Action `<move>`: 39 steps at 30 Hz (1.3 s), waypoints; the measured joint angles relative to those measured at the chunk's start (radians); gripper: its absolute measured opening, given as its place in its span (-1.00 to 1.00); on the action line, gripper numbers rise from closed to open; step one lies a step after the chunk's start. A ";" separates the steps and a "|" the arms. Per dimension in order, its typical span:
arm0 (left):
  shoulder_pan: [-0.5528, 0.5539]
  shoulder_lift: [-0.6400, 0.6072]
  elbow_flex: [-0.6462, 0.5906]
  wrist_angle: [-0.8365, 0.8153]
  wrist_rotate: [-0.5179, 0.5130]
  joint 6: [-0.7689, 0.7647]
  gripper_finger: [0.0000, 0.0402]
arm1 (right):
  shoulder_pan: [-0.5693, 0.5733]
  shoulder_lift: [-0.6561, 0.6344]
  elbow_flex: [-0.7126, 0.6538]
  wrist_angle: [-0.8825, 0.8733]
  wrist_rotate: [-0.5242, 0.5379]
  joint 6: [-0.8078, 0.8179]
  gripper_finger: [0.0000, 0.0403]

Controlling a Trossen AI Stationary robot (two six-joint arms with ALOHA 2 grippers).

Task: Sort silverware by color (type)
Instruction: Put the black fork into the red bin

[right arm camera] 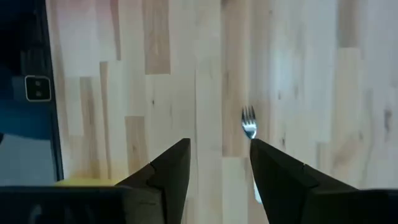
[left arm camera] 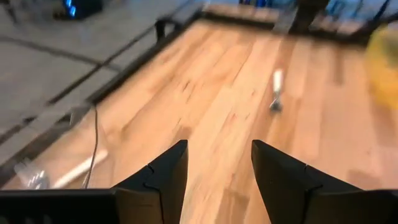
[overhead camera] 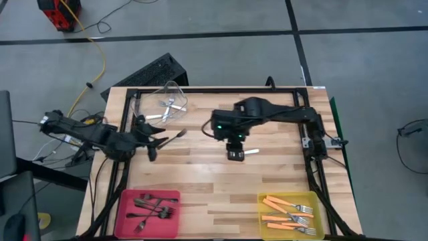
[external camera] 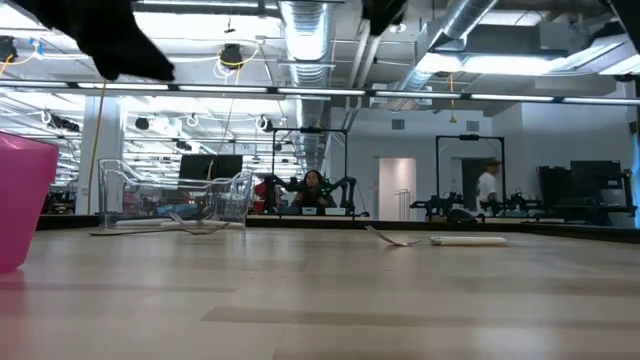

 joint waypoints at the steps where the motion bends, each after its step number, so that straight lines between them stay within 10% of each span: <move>1: 0.029 0.025 0.000 -0.008 0.024 0.000 -0.18 | 0.011 -0.017 0.000 -0.009 0.020 0.017 -0.05; 18: 0.461 0.361 0.000 -0.004 0.357 0.082 -0.18 | 0.199 -0.131 0.000 -0.018 0.274 0.174 -0.05; 39: 0.497 0.736 0.000 0.046 0.223 0.195 -0.18 | 0.253 -0.128 0.000 -0.018 0.274 0.240 -0.05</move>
